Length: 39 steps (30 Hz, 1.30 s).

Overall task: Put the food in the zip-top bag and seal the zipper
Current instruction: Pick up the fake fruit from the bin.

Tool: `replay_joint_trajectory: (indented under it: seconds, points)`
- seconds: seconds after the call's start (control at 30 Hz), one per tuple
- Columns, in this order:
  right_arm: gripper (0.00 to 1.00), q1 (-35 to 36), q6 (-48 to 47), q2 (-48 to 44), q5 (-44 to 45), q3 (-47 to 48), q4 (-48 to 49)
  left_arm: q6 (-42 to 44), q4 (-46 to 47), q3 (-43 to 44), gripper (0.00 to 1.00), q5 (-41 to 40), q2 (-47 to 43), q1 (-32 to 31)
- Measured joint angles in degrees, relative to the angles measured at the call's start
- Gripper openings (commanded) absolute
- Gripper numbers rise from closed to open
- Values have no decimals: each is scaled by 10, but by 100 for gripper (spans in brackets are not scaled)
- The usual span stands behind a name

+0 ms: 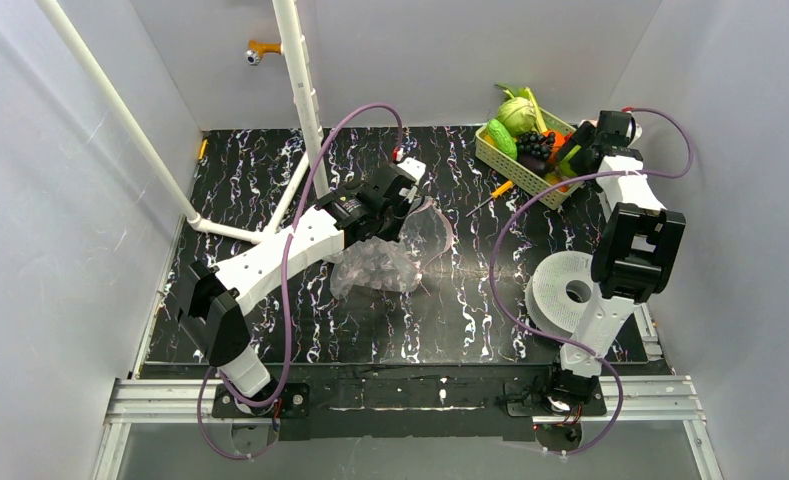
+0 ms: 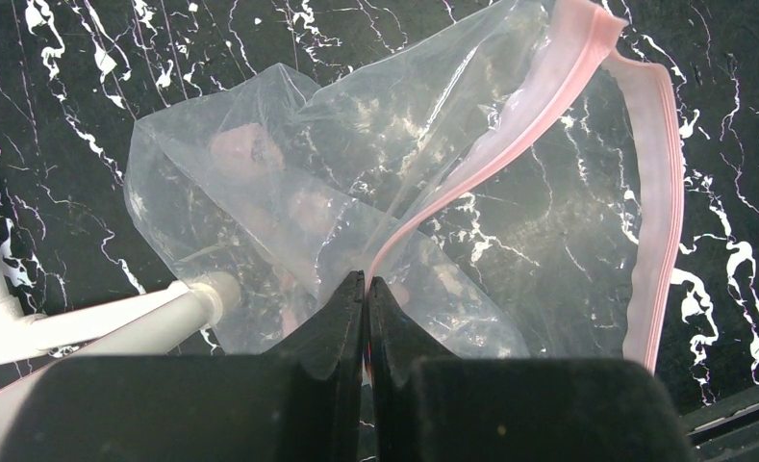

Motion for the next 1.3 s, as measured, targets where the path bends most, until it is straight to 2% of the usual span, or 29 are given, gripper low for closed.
replay_joint_trajectory:
  seconds: [0.27, 0.43, 0.67, 0.87, 0.93, 1.13, 1.27, 1.3]
  points:
    - [98, -2, -4, 8, 0, 27, 2, 0, 0, 0, 0, 2, 3, 0]
    - [98, -4, -13, 64, -6, 112, -3, 0, 0, 0, 0, 6, 7, 0]
    - [93, -4, -13, 72, -17, 89, -6, 0, -2, 0, 0, 12, 11, 0]
    - [91, -2, -11, 64, -22, 52, 16, 0, -4, 1, 0, 16, 11, 0]
    - [85, -2, -12, 63, -21, 52, 16, 0, -4, 1, 0, 16, 11, 0]
    - [51, -4, -14, 63, -19, 60, -1, 0, -5, 1, 0, 16, 12, 0]
    - [18, -4, -4, 54, -18, 64, -20, 0, -5, 1, 0, 16, 16, 0]
    - [13, -4, 1, 49, -20, 64, -25, 0, -5, 1, 0, 17, 18, 0]
